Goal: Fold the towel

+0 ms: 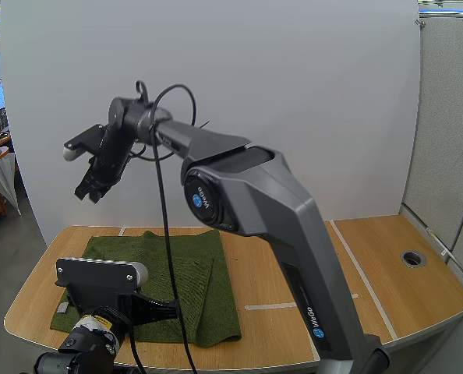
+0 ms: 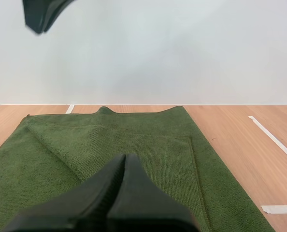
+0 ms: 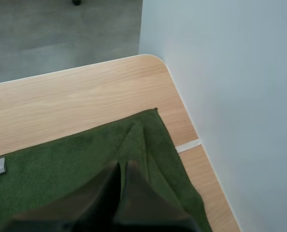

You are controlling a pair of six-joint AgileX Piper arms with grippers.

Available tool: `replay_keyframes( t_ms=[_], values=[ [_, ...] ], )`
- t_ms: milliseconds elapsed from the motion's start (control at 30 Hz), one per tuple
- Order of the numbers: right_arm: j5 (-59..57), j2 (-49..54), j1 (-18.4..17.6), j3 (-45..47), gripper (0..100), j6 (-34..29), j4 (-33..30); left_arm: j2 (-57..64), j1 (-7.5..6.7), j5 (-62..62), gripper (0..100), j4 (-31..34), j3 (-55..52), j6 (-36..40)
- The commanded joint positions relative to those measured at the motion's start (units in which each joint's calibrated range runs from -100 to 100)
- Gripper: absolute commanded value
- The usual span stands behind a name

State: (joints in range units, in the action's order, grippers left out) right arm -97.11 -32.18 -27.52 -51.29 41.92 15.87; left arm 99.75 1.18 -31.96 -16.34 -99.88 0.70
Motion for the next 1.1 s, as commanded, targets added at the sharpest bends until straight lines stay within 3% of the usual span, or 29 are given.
replay_keyframes(
  t_ms=[0, 333, 567, 800, 1067],
  values=[
    [-2.89, 8.78, 0.57, 3.5, 0, -0.95, -5.04, 0.25, 0.13, 0.68, 0, 0.68, -0.12, 0.27],
    [-2.89, 27.13, 1.32, 22.17, 0, -4.4, -9.04, 0.25, 0.13, 0.68, 0, 0.68, -0.12, 0.27],
    [-2.89, 43.18, 5.84, 34.8, 0, -5.4, -7.77, 0.25, 0.13, 3.43, 0, 0.79, 0.44, -5.82],
    [-2.89, 57.75, 10.16, 47.0, 0, -5.4, -7.96, 0.25, 0.13, 5.51, 0, 2.1, 8.0, -9.08],
    [-2.89, 72.57, 10.91, 54.17, 0, -9.18, -8.05, 0.25, 0.13, 5.12, 0, 5.16, 18.2, -10.21]
  ],
)
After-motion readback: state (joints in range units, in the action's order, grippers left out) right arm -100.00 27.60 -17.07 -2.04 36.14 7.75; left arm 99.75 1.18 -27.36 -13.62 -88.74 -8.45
